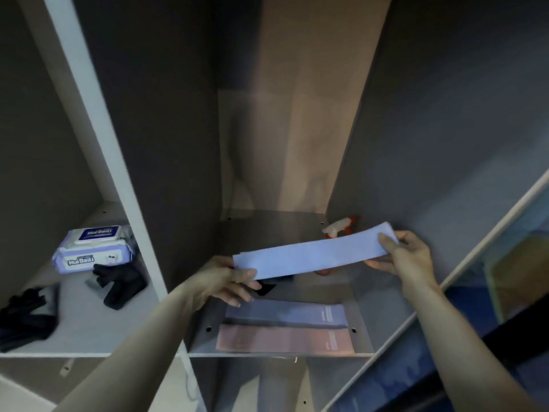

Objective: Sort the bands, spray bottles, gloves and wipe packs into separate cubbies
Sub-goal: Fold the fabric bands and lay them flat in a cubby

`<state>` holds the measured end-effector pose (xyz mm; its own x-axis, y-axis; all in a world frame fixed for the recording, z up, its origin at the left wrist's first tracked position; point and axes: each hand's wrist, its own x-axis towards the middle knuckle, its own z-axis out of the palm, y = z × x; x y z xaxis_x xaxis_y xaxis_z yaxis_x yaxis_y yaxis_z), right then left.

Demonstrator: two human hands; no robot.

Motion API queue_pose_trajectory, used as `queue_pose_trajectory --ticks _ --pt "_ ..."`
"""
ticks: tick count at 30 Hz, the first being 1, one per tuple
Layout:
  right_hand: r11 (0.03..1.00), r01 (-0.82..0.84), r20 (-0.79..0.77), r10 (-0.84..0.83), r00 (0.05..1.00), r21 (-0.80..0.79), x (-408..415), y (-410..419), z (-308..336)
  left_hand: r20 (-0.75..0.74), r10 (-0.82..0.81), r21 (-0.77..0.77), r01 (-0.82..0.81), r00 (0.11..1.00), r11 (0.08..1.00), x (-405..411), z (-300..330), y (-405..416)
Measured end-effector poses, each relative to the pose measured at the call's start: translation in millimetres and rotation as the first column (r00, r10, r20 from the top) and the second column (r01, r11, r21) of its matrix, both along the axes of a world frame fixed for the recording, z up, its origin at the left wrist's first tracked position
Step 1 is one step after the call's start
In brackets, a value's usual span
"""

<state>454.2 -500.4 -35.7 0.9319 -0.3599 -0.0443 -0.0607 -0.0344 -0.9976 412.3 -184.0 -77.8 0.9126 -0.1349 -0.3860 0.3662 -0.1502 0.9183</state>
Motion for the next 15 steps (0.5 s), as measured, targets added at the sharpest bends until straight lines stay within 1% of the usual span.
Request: queue_pose_trajectory --ticks 3,4,6,8,10,13,15 --pt "0.999 -0.003 -0.122 0.008 0.993 0.038 1.0 0.2 -40.5 -0.064 0.24 -0.059 -0.243 0.969 0.968 6.7 -25.7 -5.8" --pt "0.999 -0.012 -0.174 0.018 0.985 0.04 0.7 1.2 -54.1 -0.084 0.315 -0.049 -0.32 0.945 0.946 9.6 -36.8 -6.2" --pt "0.998 -0.013 -0.263 0.028 0.964 0.058 2.2 3.2 -82.5 -0.1 0.428 0.017 -0.428 0.898 0.903 16.4 -62.0 -4.9" --pt "0.999 -0.011 -0.334 0.026 0.942 0.048 7.0 3.4 -109.5 -0.132 0.478 0.057 -0.474 0.869 0.879 22.3 -85.8 -3.8" --pt "1.0 -0.011 -0.391 0.006 0.92 -0.01 13.6 1.6 -133.2 -0.161 0.491 0.101 -0.481 0.856 0.871 25.1 -105.0 -4.7" --pt "0.989 -0.029 -0.446 -0.04 0.894 -0.147 22.0 -0.4 -160.1 -0.161 0.501 0.188 -0.472 0.85 0.861 28.6 -125.0 -7.7" --pt "0.961 -0.062 -0.463 -0.073 0.883 -0.27 25.2 1.0 -172.0 -0.152 0.492 0.257 -0.447 0.857 0.857 32.6 -138.1 -7.9"
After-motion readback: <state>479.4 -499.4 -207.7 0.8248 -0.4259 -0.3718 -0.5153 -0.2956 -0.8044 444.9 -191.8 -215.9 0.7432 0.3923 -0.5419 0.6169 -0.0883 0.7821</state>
